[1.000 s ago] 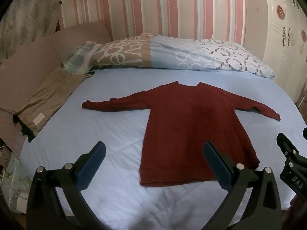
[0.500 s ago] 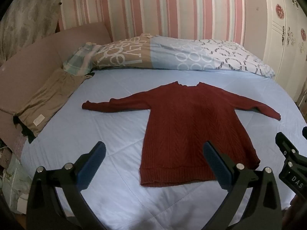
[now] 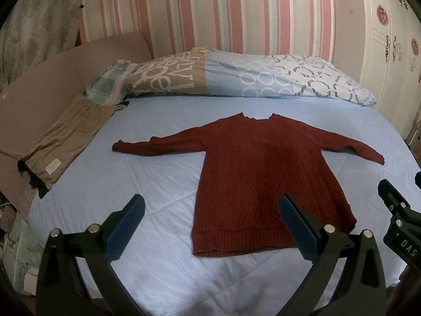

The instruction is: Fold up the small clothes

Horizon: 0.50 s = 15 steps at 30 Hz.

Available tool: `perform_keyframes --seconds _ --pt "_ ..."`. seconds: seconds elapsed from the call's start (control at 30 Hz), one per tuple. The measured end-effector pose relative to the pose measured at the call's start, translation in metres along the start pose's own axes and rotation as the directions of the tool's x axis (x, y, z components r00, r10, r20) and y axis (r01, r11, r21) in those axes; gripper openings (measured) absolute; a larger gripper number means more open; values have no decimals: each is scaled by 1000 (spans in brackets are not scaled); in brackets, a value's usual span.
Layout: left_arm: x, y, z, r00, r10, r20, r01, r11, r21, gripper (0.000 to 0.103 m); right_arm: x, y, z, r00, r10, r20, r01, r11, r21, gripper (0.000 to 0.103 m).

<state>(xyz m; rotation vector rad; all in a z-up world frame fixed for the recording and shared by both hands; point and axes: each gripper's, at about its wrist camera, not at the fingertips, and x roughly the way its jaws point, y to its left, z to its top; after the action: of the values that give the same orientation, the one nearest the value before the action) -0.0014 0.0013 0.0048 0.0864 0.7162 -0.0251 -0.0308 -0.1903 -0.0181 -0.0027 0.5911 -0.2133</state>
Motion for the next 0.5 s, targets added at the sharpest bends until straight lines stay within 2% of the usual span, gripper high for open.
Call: perform_keyframes --seconds 0.5 --pt "0 -4 -1 1000 2 3 -2 1000 2 102 0 1 -1 1000 -2 1 2 1000 -1 100"
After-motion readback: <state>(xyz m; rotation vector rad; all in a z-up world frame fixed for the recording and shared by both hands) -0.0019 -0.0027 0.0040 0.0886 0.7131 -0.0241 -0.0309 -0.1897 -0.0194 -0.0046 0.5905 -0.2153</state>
